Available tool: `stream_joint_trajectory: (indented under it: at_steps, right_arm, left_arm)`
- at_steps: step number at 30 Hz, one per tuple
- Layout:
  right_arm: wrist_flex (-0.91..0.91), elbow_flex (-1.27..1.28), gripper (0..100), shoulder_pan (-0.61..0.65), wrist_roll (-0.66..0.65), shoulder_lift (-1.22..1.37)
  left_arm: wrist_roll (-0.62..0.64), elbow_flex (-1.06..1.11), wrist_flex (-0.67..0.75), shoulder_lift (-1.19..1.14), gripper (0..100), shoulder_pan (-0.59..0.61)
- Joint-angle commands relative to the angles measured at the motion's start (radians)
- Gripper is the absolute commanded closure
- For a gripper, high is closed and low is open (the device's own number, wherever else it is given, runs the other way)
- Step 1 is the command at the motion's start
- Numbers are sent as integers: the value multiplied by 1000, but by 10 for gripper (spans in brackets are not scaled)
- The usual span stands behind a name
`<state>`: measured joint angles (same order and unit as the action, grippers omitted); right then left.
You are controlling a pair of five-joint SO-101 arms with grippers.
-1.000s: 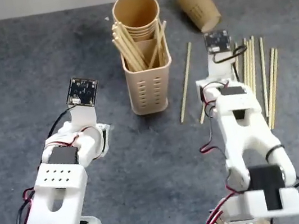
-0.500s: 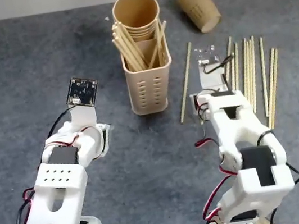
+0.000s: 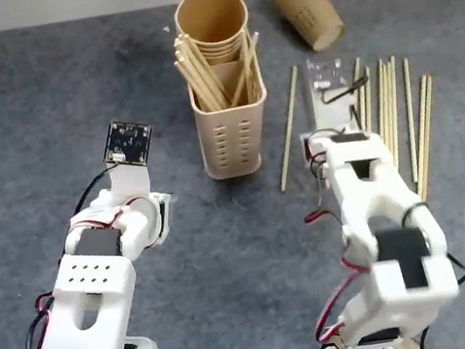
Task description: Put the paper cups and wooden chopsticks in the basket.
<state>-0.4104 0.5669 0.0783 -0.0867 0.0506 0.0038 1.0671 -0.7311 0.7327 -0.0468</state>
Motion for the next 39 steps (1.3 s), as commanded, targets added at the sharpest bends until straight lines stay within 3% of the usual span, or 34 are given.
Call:
stream_joint_trajectory:
  at_steps: [1,4,9,15,20,31,37,39]
  right_arm:
    - [13,-35,994,7,3,-255]
    - [73,-62,994,12,8,-441]
    - [475,-42,994,136,9,-628]
    - [964,157,994,360,9,-653]
    - [1351,325,994,404,9,-549]
    - [1394,361,979,401,5,-386]
    - [1369,378,742,387,5,-387]
    - [1325,380,721,371,9,-403]
  left_arm:
    - [-9,2,18,21,796,-15]
    - [-9,4,18,21,796,-15]
    - [-9,4,18,21,796,-15]
    - [-9,4,18,21,796,-15]
    - [-9,4,18,21,796,-15]
    - [-9,4,18,21,796,-15]
    - [-9,4,18,21,796,-15]
    - [-9,4,18,21,796,-15]
